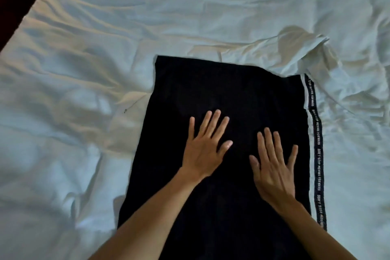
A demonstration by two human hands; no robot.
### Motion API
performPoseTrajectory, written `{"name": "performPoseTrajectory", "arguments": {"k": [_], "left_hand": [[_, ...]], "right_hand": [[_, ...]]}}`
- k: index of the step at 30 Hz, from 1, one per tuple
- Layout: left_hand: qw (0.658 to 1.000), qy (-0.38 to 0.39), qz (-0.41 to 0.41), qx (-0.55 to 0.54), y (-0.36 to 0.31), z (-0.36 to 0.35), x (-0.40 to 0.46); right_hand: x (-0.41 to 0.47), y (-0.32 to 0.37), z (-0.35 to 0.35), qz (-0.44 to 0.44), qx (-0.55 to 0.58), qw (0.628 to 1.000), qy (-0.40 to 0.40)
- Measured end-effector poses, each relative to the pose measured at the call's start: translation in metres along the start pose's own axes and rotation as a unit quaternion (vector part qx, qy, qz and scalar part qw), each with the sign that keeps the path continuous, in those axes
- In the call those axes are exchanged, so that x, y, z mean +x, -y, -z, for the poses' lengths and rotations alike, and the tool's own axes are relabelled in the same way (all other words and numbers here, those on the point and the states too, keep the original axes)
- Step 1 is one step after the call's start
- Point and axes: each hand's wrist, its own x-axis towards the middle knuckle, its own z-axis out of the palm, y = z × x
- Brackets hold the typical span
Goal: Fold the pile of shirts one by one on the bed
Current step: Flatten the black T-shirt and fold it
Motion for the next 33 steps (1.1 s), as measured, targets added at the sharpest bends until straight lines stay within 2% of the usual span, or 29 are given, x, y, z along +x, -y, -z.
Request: {"name": "performPoseTrajectory", "arguments": {"k": [2, 4, 6, 8, 9, 11, 12, 13, 15, 18, 21, 23, 26, 28, 30, 33], "left_hand": [[0.995, 0.001, 0.086, 0.048, 0.057, 0.003, -0.018], [0.974, -0.009, 0.206, 0.094, 0.119, 0.016, -0.042], [0.957, -0.027, 0.275, 0.087, 0.136, 0.029, -0.062], [0.964, -0.049, 0.256, 0.056, 0.092, 0.033, -0.073], [0.978, -0.050, 0.200, 0.036, 0.055, 0.030, -0.080], [0.999, 0.003, 0.043, -0.011, -0.021, 0.023, -0.105], [0.999, 0.035, -0.001, -0.022, -0.045, 0.019, -0.121], [0.998, 0.052, -0.010, -0.021, -0.052, 0.015, -0.136], [0.998, 0.049, 0.038, -0.005, -0.020, 0.008, -0.163], [0.985, 0.016, 0.165, 0.047, 0.054, 0.018, -0.203], [0.961, -0.002, 0.276, 0.025, 0.066, 0.033, -0.220], [0.924, -0.025, 0.378, -0.055, 0.046, 0.042, -0.224], [0.841, -0.037, 0.512, -0.174, 0.038, 0.053, -0.236], [0.817, 0.000, 0.538, -0.207, 0.044, 0.059, -0.244], [0.828, 0.011, 0.509, -0.234, 0.052, 0.062, -0.250], [0.845, -0.065, 0.444, -0.290, 0.059, 0.075, -0.251]], "right_hand": [[0.000, -0.004, -0.002, 0.008, -0.020, 1.000, 0.011], [0.000, -0.001, -0.003, 0.000, -0.032, 0.999, 0.021], [-0.006, 0.006, -0.003, -0.027, -0.030, 0.999, 0.031], [-0.023, 0.017, -0.004, -0.046, -0.018, 0.998, 0.038], [-0.035, 0.021, -0.007, -0.046, -0.016, 0.998, 0.038], [-0.064, 0.025, -0.013, -0.032, -0.018, 0.999, 0.038], [-0.079, 0.025, -0.015, -0.022, -0.020, 0.999, 0.037], [-0.092, 0.022, -0.017, -0.016, -0.024, 0.999, 0.037], [-0.113, 0.015, -0.019, -0.009, -0.034, 0.999, 0.036], [-0.127, 0.015, -0.020, -0.016, -0.042, 0.999, 0.030], [-0.138, 0.024, -0.020, -0.046, -0.034, 0.998, 0.040], [-0.151, 0.029, -0.020, -0.055, -0.029, 0.997, 0.045], [-0.172, 0.034, -0.021, -0.049, -0.027, 0.997, 0.054], [-0.179, 0.035, -0.021, -0.049, -0.028, 0.997, 0.061], [-0.180, 0.036, -0.021, -0.055, -0.026, 0.996, 0.065], [-0.181, 0.037, -0.020, -0.056, -0.028, 0.996, 0.063]]}}
